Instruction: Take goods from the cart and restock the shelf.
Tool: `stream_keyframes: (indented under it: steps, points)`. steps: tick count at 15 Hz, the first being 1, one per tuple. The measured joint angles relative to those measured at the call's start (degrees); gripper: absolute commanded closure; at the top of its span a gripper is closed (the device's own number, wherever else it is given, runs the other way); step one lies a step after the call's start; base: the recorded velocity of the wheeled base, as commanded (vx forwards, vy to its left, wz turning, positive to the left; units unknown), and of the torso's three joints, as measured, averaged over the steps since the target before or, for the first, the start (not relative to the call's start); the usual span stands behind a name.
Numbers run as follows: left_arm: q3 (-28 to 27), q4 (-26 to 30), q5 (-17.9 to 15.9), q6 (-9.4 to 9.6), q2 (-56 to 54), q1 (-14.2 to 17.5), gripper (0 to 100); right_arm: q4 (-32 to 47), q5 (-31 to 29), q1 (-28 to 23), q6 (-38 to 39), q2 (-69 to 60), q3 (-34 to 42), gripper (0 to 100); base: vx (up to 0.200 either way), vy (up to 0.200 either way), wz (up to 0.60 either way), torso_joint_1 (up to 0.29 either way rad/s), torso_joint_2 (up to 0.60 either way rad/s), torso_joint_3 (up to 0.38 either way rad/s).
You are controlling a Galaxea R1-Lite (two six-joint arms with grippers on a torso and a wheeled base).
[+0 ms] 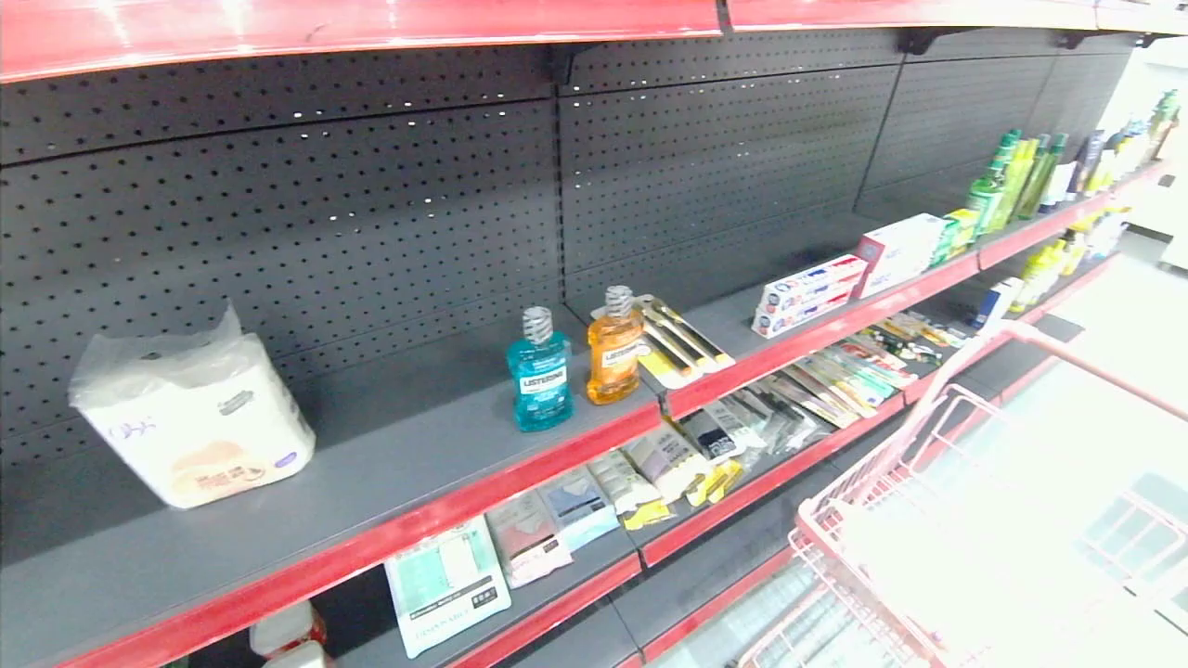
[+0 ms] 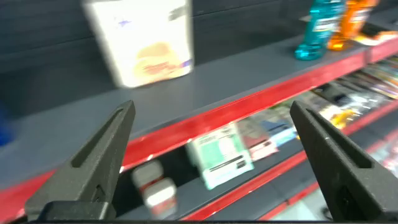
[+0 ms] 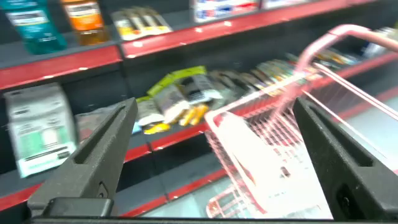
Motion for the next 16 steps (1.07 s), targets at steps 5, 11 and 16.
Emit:
stream_keyframes:
  steps: [5,11,16]
  points:
    - [0.0,-0.02,0.05,0.0,0.0,0.0,0,0.02,-0.02,0.0,0.05,0.0,-0.02,0,0.0,0.0,0.0,0.0,0.0,0.0]
    - [0.0,0.0,0.0,0.0,0.0,0.02,0,-0.02,0.39,0.02,0.0,0.0,0.0,0,0.0,0.0,0.0,0.0,0.0,0.0]
    - [0.0,0.0,0.05,0.0,0.0,0.02,0,-0.05,0.41,0.0,0.0,0.0,0.0,0,0.0,0.0,0.0,0.0,0.0,0.0]
